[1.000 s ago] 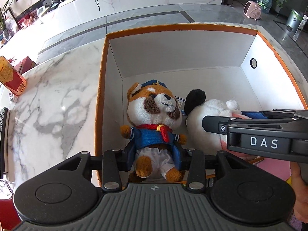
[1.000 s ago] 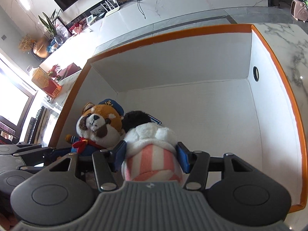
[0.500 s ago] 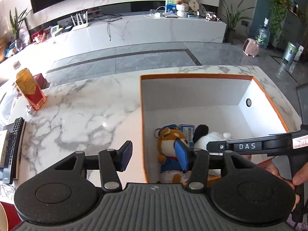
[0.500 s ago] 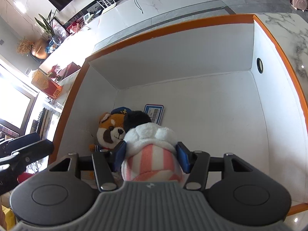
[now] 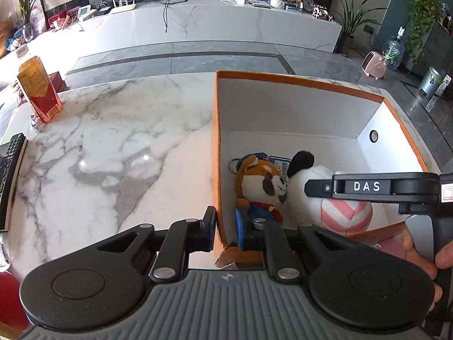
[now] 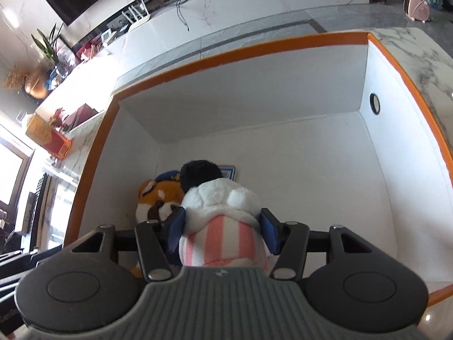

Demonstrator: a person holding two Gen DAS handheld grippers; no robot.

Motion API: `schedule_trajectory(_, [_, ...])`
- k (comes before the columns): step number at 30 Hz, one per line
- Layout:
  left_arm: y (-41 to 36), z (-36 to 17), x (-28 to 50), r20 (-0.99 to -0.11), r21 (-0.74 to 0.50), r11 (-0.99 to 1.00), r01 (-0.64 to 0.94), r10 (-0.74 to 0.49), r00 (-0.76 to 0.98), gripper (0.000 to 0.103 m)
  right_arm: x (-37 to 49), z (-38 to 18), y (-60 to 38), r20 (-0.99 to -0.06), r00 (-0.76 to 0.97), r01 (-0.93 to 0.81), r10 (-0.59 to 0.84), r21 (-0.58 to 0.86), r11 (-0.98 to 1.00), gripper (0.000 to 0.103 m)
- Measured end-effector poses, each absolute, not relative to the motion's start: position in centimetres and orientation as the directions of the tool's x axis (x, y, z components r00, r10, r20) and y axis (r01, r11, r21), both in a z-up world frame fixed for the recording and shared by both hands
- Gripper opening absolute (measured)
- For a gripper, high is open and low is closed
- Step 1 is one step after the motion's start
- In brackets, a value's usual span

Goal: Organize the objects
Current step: 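Lower both plushes into the orange box with both tools, then open both tools to release the plushes and withdraw from the box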

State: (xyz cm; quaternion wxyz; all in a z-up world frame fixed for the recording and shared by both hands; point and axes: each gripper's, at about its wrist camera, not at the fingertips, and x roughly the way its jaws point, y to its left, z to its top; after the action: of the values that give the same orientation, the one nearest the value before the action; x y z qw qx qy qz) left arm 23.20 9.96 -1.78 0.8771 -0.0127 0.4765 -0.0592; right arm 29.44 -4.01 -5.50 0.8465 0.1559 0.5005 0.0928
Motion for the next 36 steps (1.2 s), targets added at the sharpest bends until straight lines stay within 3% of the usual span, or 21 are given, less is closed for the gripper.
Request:
schedule_trajectory(3, [10.1, -1.8, 23.1, -0.84, -0.078, 0.993, 0.085, -0.111, 0.531, 0.008, 29.4, -5.4, -3.8, -0.834, 0.439, -0.023, 0.334, 0.361, 0.932, 0.059])
schedule_trajectory(10, [8.8, -1.6, 22.3, -0.851, -0.005, 0.994, 0.111, -0.063, 0.522, 0.007, 31.0, -6.4, -4.3, -0.819, 0.368, 0.027, 0.441, 0.483, 0.875, 0.059])
schedule_trajectory(24, [9.3, -1.3, 20.7, -0.846, -0.06, 0.995, 0.079, -0.092, 0.525, 0.01, 30.3, -6.0, -2.7, -0.829, 0.375, -0.045, 0.416, 0.431, 0.901, 0.063])
schedule_trajectory(36, [10.5, 1.7, 16.9, -0.749, -0.111, 0.994, 0.001, -0.084, 0.657, 0.028, 27.6, -3.1, -1.9, -0.81, 0.484, -0.144, 0.332, 0.301, 0.943, 0.081])
